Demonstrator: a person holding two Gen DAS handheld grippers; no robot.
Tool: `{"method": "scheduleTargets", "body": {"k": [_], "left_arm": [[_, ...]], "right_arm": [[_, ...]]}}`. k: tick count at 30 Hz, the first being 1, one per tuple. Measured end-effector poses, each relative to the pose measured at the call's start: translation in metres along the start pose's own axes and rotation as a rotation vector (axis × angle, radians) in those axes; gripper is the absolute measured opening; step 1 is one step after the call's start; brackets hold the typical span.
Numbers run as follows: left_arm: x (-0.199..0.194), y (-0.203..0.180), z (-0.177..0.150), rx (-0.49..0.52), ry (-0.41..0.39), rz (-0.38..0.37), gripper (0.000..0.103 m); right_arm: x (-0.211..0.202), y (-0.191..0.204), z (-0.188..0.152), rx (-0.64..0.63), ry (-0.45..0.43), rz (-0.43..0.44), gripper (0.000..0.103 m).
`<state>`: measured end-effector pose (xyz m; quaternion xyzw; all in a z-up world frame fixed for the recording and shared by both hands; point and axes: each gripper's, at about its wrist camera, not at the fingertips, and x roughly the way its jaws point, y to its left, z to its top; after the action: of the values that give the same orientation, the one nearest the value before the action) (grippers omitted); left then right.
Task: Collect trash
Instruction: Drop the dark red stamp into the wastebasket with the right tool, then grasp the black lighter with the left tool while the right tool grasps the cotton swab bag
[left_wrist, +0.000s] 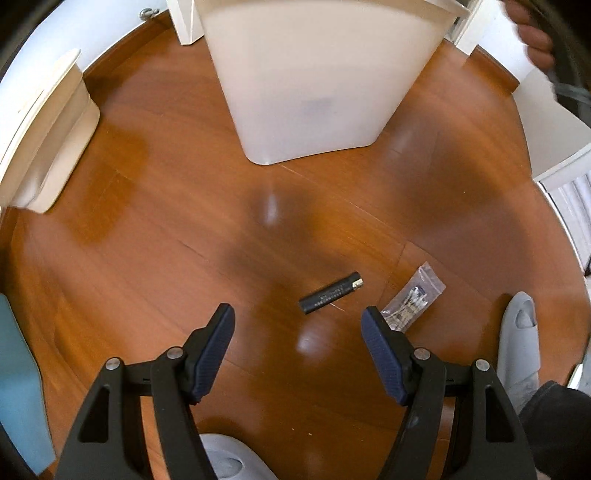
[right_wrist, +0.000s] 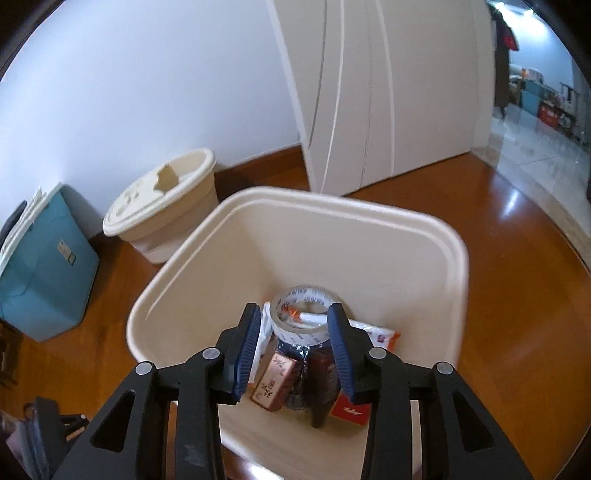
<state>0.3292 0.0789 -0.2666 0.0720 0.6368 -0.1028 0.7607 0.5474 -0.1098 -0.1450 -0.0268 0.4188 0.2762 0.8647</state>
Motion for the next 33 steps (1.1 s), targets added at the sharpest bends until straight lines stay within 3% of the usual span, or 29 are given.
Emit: {"method": "scheduleTargets", "body": {"k": [3, 4, 5, 6, 8, 11, 14, 16, 18, 23, 25, 26, 29, 33], "left_arm": [[0.015, -0.016, 0.0, 0.135, 0.002, 0.031, 0.07], [0.026, -0.024, -0.001, 0.194, 0.022, 0.04, 0.07], [0.037, -0.032, -0.002, 0.253, 0.042, 0.045, 0.07], [0.05, -0.042, -0.003, 0.322, 0.055, 0.054, 0.07], [0.074, -0.062, -0.006, 0.44, 0.068, 0.093, 0.07], [0.109, -0.085, -0.006, 0.543, 0.118, 0.096, 0.07], [0.135, -0.098, -0.002, 0.609, 0.165, 0.109, 0.07], [0.15, -0.099, 0.006, 0.599, 0.203, 0.107, 0.07], [0.159, -0.098, 0.014, 0.577, 0.243, 0.096, 0.059], [0.166, -0.1, 0.021, 0.576, 0.288, 0.055, 0.057], [0.163, -0.102, 0.022, 0.576, 0.286, 0.017, 0.036], [0.159, -0.105, 0.021, 0.584, 0.282, 0.007, 0.018], [0.153, -0.107, 0.02, 0.528, 0.306, -0.089, 0.018], [0.143, -0.105, 0.017, 0.442, 0.298, -0.146, 0.018]], "right_arm": [[-0.046, -0.007, -0.03, 0.0, -0.092, 0.079, 0.045], [-0.055, -0.007, -0.043, -0.011, -0.095, 0.1, 0.05], [-0.062, -0.008, -0.06, -0.022, -0.08, 0.121, 0.064], [-0.067, -0.01, -0.08, -0.027, -0.049, 0.14, 0.071], [-0.063, -0.018, -0.122, 0.004, 0.042, 0.146, 0.071], [-0.043, -0.03, -0.183, 0.08, 0.182, 0.139, 0.071], [-0.033, -0.036, -0.22, 0.133, 0.258, 0.132, 0.071], [-0.032, -0.039, -0.232, 0.15, 0.276, 0.135, 0.071], [-0.034, -0.043, -0.237, 0.162, 0.282, 0.137, 0.071], [-0.039, -0.05, -0.246, 0.164, 0.297, 0.133, 0.071], [-0.036, -0.048, -0.248, 0.151, 0.306, 0.137, 0.071], [-0.034, -0.045, -0.249, 0.139, 0.318, 0.138, 0.071], [-0.026, -0.036, -0.258, 0.085, 0.36, 0.148, 0.071], [-0.015, -0.005, -0.266, -0.051, 0.414, 0.198, 0.071]]}}
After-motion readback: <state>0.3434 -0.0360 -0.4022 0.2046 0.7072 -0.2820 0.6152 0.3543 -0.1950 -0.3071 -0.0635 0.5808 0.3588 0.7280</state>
